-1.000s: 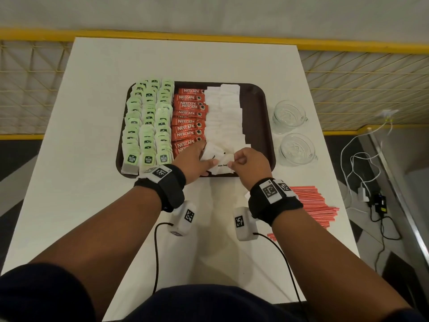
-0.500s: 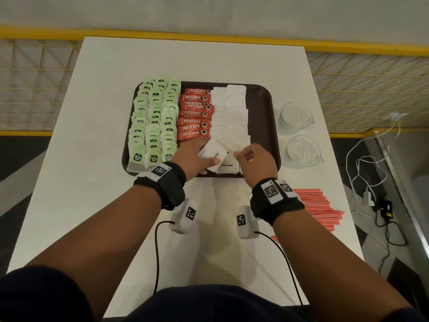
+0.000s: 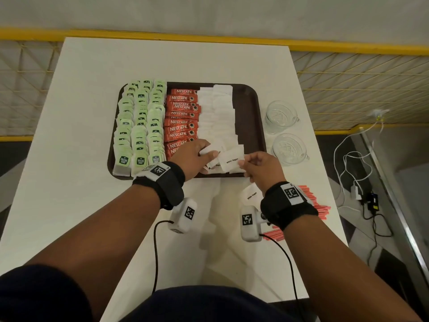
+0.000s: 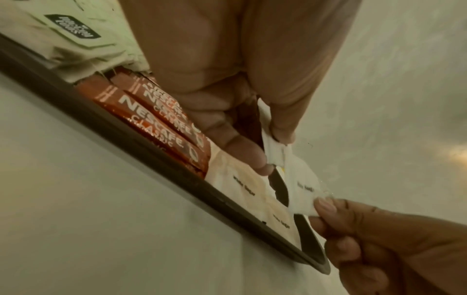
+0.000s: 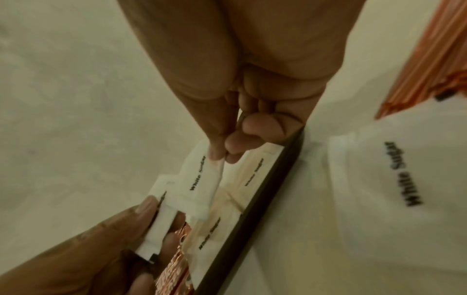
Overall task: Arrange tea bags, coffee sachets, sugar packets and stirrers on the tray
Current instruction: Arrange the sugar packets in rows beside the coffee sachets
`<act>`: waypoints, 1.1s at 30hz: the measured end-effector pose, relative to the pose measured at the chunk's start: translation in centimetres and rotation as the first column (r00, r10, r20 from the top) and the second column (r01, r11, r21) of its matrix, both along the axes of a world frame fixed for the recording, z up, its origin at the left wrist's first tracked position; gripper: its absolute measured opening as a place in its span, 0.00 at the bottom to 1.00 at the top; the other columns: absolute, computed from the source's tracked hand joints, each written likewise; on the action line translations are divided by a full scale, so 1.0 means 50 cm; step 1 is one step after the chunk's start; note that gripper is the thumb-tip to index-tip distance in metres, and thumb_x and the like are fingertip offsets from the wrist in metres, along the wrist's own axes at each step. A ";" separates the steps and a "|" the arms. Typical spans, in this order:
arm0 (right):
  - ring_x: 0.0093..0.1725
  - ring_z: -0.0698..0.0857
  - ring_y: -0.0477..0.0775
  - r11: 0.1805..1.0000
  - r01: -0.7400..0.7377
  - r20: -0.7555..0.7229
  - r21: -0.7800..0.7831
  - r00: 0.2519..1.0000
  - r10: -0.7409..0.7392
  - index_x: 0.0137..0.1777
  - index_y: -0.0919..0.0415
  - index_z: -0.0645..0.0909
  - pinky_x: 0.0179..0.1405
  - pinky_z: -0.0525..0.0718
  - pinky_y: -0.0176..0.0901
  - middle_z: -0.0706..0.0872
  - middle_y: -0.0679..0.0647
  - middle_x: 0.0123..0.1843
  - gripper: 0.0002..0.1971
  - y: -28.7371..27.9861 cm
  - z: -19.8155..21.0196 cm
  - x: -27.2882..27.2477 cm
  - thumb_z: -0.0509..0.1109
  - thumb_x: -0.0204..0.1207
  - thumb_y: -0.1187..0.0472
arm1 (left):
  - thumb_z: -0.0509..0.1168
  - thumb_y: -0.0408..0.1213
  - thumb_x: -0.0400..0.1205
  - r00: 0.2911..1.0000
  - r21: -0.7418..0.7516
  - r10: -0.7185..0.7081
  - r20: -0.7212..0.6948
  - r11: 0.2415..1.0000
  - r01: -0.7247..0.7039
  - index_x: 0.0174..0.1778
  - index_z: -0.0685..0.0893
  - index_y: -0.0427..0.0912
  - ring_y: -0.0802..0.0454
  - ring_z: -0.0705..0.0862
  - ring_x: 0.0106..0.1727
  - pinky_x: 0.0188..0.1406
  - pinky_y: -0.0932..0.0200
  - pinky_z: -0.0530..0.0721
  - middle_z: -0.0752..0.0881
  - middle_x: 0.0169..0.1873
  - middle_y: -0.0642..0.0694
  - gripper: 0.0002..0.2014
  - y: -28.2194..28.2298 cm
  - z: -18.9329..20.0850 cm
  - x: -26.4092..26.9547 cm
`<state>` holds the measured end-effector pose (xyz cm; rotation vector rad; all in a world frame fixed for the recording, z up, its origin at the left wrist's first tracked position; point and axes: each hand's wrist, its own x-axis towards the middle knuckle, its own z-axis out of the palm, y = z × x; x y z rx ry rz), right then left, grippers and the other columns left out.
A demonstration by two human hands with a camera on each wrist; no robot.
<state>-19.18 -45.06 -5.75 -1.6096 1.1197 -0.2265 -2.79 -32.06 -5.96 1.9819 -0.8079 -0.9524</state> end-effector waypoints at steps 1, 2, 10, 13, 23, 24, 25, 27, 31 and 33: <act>0.27 0.82 0.44 1.000 0.031 -0.008 0.005 0.999 -0.031 0.48 0.64 0.83 0.27 0.80 0.36 0.90 0.57 0.43 0.07 -0.002 -0.005 -0.005 0.76 0.75 0.61 | 0.65 0.45 0.86 0.999 0.006 0.027 -0.020 1.000 -0.027 0.65 0.80 0.39 0.50 0.90 0.37 0.36 0.59 0.89 0.88 0.51 0.43 0.16 0.001 -0.003 0.000; 0.27 0.82 0.45 0.998 0.056 -0.024 -0.003 0.998 -0.056 0.48 0.64 0.83 0.28 0.80 0.36 0.90 0.57 0.43 0.07 -0.005 -0.011 -0.009 0.76 0.75 0.61 | 0.65 0.45 0.85 0.998 0.011 0.051 -0.036 0.999 -0.051 0.66 0.80 0.39 0.50 0.90 0.37 0.37 0.59 0.89 0.89 0.51 0.43 0.17 0.003 -0.006 0.001; 0.43 0.86 0.50 0.975 0.035 -0.230 -0.219 0.969 -0.086 0.45 0.55 0.83 0.49 0.85 0.45 0.88 0.50 0.42 0.06 -0.006 -0.038 -0.014 0.76 0.75 0.55 | 0.60 0.44 0.87 0.999 0.103 0.032 -0.042 0.994 -0.028 0.74 0.76 0.41 0.51 0.90 0.39 0.36 0.64 0.88 0.83 0.63 0.45 0.20 0.012 -0.012 0.004; 0.43 0.84 0.51 0.957 -0.034 -0.302 -0.287 0.951 -0.056 0.43 0.56 0.82 0.45 0.80 0.42 0.85 0.49 0.39 0.07 -0.006 -0.033 -0.008 0.76 0.74 0.54 | 0.58 0.42 0.88 0.995 0.132 -0.080 0.063 0.989 0.071 0.66 0.81 0.39 0.49 0.86 0.44 0.38 0.60 0.86 0.83 0.59 0.43 0.15 0.007 0.000 0.000; 0.45 0.85 0.51 0.916 -0.265 -0.498 -0.302 0.863 0.085 0.43 0.56 0.82 0.43 0.77 0.41 0.84 0.48 0.39 0.05 -0.022 0.009 -0.043 0.73 0.77 0.56 | 0.66 0.43 0.84 0.904 0.229 -0.196 0.380 0.967 0.113 0.54 0.83 0.43 0.49 0.81 0.48 0.48 0.59 0.74 0.83 0.46 0.49 0.08 -0.011 0.001 -0.004; 0.47 0.85 0.52 0.909 -0.304 -0.536 -0.284 0.837 0.112 0.45 0.56 0.82 0.45 0.77 0.41 0.85 0.49 0.41 0.04 -0.024 0.017 -0.049 0.72 0.77 0.56 | 0.67 0.43 0.83 0.899 0.234 -0.193 0.392 0.967 0.106 0.54 0.83 0.43 0.49 0.81 0.48 0.48 0.58 0.75 0.83 0.46 0.48 0.08 -0.013 0.000 -0.003; 0.49 0.85 0.53 0.900 -0.348 -0.576 -0.262 0.805 0.143 0.47 0.56 0.82 0.48 0.79 0.42 0.85 0.50 0.45 0.04 -0.025 0.025 -0.054 0.72 0.77 0.56 | 0.68 0.43 0.83 0.897 0.241 -0.193 0.398 0.965 0.101 0.53 0.82 0.43 0.48 0.81 0.48 0.47 0.58 0.75 0.83 0.46 0.47 0.08 -0.014 -0.002 -0.002; 0.56 0.84 0.55 0.867 -0.446 -0.657 -0.221 0.725 0.206 0.55 0.57 0.82 0.55 0.80 0.45 0.85 0.52 0.54 0.10 -0.023 0.035 -0.062 0.73 0.77 0.55 | 0.69 0.43 0.82 0.891 0.257 -0.198 0.409 0.962 0.096 0.51 0.81 0.43 0.48 0.81 0.47 0.46 0.58 0.75 0.83 0.45 0.47 0.08 -0.016 -0.006 -0.002; 0.62 0.82 0.55 0.822 -0.544 -0.725 -0.166 0.633 0.272 0.63 0.57 0.79 0.61 0.79 0.46 0.82 0.53 0.62 0.22 -0.014 0.037 -0.072 0.76 0.74 0.48 | 0.72 0.41 0.79 0.889 0.231 -0.150 0.433 0.972 0.052 0.48 0.79 0.44 0.46 0.81 0.45 0.44 0.55 0.77 0.80 0.43 0.47 0.09 -0.017 -0.009 -0.004; 0.60 0.83 0.55 0.800 -0.583 -0.744 -0.145 0.597 0.301 0.64 0.56 0.78 0.59 0.81 0.46 0.82 0.52 0.62 0.24 -0.007 0.033 -0.071 0.76 0.73 0.47 | 0.74 0.40 0.77 0.888 0.204 -0.111 0.447 0.979 0.020 0.49 0.77 0.44 0.47 0.80 0.44 0.45 0.52 0.80 0.79 0.44 0.47 0.12 -0.017 -0.007 -0.007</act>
